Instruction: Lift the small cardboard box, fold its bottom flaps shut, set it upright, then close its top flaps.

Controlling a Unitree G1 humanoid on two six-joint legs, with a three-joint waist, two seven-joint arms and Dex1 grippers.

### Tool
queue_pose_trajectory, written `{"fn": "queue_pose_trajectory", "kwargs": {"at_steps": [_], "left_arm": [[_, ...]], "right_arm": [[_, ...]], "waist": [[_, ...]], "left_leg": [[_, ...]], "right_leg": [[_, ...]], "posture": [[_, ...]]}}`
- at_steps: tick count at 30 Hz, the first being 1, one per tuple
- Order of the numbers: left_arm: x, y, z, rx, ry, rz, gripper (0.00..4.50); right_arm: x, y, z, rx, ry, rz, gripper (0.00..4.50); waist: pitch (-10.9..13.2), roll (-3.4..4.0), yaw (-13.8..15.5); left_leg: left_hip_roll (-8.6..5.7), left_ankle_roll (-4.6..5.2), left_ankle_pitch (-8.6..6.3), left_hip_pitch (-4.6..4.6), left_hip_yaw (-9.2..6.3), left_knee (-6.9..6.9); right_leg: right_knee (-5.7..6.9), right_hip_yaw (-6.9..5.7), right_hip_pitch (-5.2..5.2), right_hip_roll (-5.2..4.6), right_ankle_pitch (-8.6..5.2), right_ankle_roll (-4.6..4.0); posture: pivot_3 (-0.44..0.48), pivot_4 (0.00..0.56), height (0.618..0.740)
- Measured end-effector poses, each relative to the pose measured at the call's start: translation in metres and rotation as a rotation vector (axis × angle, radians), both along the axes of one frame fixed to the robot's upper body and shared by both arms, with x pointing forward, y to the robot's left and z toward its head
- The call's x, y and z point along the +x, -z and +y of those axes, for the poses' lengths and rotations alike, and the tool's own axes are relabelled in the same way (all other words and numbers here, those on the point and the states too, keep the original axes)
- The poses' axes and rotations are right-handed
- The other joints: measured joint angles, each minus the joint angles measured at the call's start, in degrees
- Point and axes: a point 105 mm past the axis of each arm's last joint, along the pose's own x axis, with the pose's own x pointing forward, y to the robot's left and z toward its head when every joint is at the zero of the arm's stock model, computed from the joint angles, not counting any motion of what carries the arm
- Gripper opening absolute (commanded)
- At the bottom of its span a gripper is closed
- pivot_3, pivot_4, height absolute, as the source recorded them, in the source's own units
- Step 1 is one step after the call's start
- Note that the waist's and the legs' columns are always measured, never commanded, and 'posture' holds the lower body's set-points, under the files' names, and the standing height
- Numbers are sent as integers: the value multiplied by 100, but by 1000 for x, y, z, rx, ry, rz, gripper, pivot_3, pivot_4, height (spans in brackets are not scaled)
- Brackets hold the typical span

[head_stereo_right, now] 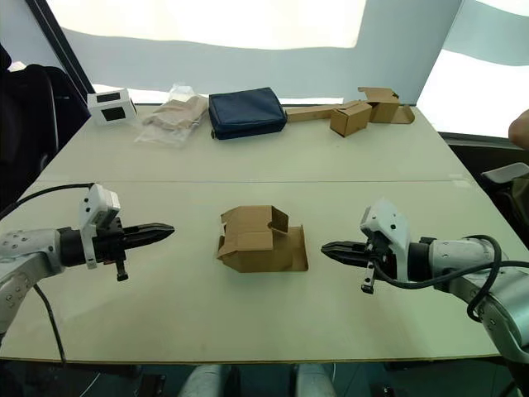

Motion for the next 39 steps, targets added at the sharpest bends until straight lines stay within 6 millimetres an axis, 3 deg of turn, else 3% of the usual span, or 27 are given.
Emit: {"fn": "queue_pose_trajectory", "kwargs": {"at_steps": [30,35,38,39], "left_arm": [[-8,10,-2,-6,26,51,47],[-4,11,-12,-51,34,130,47],[12,2,-28,-217,5,215,801],[17,0,-32,-264,-5,246,1253]], "right_arm": [[3,-2,0,9,19,-13,0],[4,0,2,23,24,-12,0],[5,2,6,30,21,-11,0],[5,2,8,34,15,-10,0]], "waist": [[0,0,-6],[0,0,2],[-1,1,22],[-2,-2,20]], "left_leg": [[0,5,-3,-5,4,0],[-1,5,-3,-5,3,1],[-7,6,-3,-3,-5,8],[-8,6,-2,-3,-8,8]], "right_leg": [[-15,-1,2,-2,5,-2],[-15,-1,4,-1,6,-1],[-15,-6,16,2,8,3],[-14,-6,18,4,9,6]], "posture": [[0,150,740],[0,150,740],[0,150,740],[0,150,740]]}}
